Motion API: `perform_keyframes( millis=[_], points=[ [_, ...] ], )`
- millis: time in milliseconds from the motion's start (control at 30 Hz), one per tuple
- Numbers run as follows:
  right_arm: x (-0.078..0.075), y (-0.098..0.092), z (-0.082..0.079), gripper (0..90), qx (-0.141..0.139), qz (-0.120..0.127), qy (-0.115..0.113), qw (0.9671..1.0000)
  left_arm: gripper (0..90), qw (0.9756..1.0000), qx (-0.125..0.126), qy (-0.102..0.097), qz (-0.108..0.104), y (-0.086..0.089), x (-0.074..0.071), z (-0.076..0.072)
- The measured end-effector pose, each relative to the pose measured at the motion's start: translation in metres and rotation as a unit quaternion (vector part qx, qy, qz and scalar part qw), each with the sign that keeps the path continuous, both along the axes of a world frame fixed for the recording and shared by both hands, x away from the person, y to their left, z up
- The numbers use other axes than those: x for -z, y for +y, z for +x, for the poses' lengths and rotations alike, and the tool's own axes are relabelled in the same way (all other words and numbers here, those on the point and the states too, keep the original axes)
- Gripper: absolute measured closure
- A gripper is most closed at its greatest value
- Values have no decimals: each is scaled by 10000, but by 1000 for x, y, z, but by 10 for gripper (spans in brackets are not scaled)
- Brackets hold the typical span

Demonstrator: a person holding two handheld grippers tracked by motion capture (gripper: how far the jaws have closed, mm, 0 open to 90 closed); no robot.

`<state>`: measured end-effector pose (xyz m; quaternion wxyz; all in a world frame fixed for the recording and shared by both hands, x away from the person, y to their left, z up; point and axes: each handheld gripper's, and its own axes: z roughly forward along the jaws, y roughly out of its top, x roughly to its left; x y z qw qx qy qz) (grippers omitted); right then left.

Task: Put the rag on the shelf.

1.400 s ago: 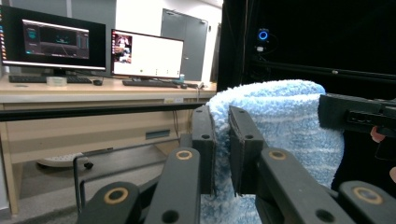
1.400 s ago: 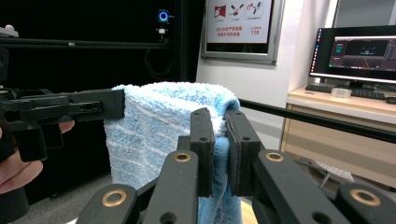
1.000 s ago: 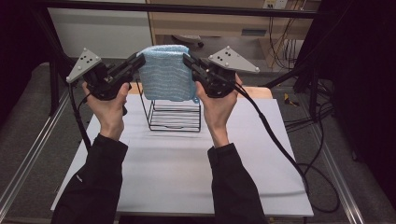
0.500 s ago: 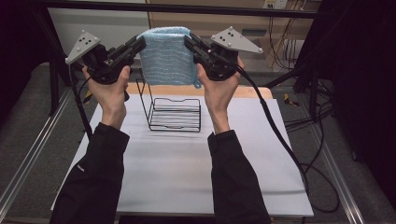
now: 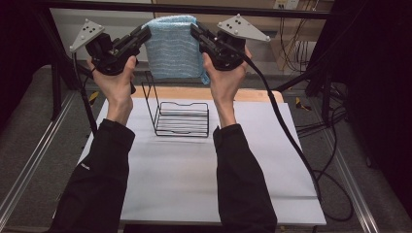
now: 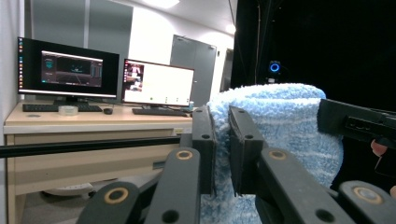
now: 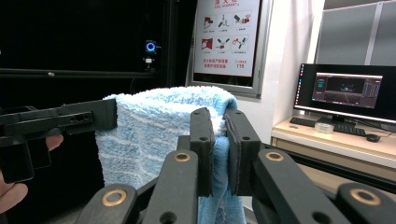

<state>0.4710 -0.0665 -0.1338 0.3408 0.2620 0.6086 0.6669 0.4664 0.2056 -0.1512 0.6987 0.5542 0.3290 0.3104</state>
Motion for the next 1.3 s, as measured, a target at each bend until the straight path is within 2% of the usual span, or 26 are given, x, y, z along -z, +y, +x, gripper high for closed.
perform_keyframes(
  millis=[133, 233, 433, 667, 900, 1233, 1300],
  points=[
    [-1, 2, 7, 831, -1, 0, 16, 10000, 819, 10000, -62, -11, 49, 1, 0, 7],
    [3, 4, 15, 831, 41, -57, 114, 9999, 819, 9998, -120, 55, 128, 1, 4, 14],
    [15, 9, 28, 831, 116, -244, 292, 9992, 819, 9994, -161, 249, 159, 4, 17, 29],
    [29, 12, 38, 831, 161, -379, 495, 9979, 819, 9987, -159, 402, 284, 6, 34, 39],
    [46, 10, 37, 831, 126, -484, 657, 9966, 819, 9979, -61, 468, 453, 9, 51, 37],
    [69, 8, 24, 829, -116, -608, 871, 9943, 817, 9955, 253, 558, 723, 19, 73, 23],
    [73, 7, 22, 828, -152, -604, 905, 9939, 817, 9952, 335, 524, 752, 21, 75, 20]
  ],
)
